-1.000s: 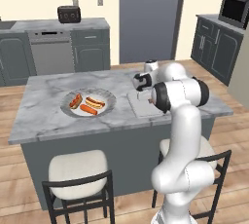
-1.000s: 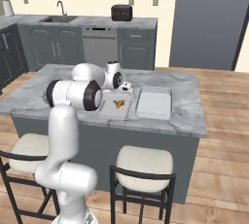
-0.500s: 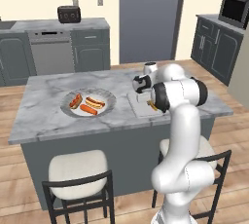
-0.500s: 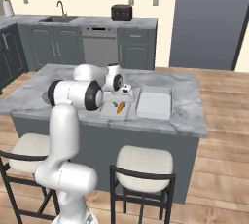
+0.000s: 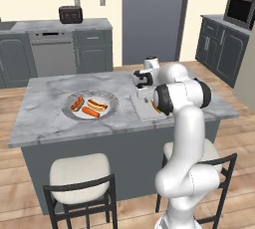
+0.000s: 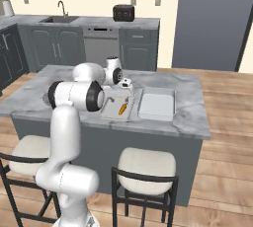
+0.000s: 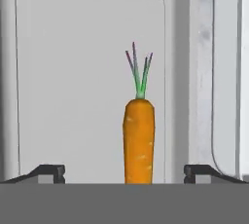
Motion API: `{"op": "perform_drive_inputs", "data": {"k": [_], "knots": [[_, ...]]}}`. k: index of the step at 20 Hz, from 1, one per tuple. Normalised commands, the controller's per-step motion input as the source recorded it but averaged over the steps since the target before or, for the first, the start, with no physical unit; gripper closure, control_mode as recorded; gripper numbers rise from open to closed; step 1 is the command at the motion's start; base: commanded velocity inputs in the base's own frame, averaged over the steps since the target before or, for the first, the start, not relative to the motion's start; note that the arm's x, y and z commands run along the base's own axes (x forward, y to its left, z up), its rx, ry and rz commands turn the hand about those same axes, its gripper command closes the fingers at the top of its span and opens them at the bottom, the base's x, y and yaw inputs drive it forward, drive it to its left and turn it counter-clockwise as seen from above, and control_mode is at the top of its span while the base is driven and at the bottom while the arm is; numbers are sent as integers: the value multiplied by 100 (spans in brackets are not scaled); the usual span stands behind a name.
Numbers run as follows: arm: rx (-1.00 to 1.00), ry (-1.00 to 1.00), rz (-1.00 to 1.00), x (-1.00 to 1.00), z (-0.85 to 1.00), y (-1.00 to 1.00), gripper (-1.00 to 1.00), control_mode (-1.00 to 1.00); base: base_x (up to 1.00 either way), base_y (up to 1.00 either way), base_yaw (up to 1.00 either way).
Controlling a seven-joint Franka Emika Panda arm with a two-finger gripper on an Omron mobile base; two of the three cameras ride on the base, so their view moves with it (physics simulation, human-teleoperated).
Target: Place one cooked food and one vegetable from the large plate to each tupperware container.
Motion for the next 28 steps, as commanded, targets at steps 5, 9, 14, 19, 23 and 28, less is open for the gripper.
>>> {"op": "perform_drive_inputs", "data": {"k": [5,9,14,19,23,28], "knots": [[11,-10,8,0,51,99,-100,-100,0,0,0],[23,-4,6,0,10,100,-100,-100,0,0,0],[15,1,10,12,-19,96,-100,-100,0,0,0],[-1,-1,22,-17,-3,61,-100,-100,0,0,0],[-10,-4,18,4,0,41,-100,-100,0,0,0],[-6,-6,31,19,0,43,-100,-100,0,0,0]]}}
